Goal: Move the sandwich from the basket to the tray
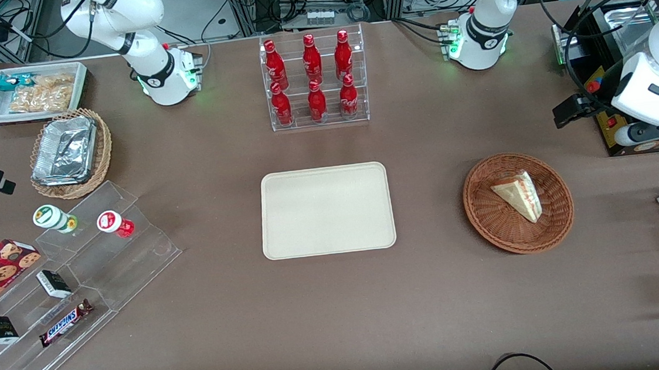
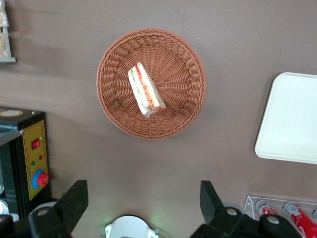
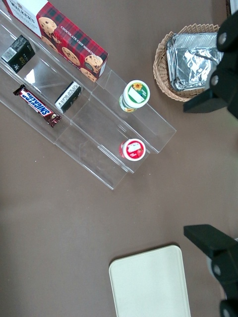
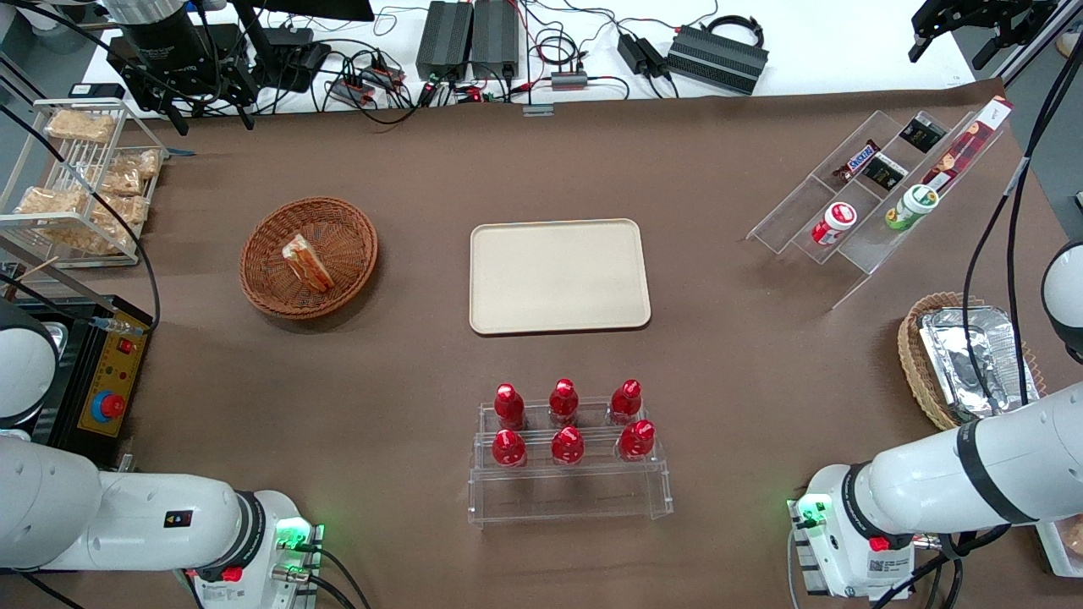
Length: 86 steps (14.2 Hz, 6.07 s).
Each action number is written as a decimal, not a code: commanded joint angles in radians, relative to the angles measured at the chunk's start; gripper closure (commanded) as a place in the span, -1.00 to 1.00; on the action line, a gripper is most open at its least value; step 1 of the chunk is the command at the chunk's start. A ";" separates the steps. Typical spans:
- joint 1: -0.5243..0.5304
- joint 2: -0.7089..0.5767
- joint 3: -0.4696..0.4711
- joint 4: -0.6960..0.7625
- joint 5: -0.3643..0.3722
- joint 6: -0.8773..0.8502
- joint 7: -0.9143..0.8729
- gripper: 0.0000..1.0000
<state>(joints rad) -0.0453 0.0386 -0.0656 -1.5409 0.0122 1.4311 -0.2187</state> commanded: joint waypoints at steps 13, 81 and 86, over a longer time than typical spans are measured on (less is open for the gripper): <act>-0.002 0.012 0.069 -0.666 0.018 0.803 0.029 -1.00; -0.478 0.437 -0.089 0.076 0.101 0.370 -0.770 -1.00; -0.280 0.236 -0.091 -0.151 0.034 0.364 -0.425 -1.00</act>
<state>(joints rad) -0.3971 0.4050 -0.1477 -1.5568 0.0704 1.7940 -0.7443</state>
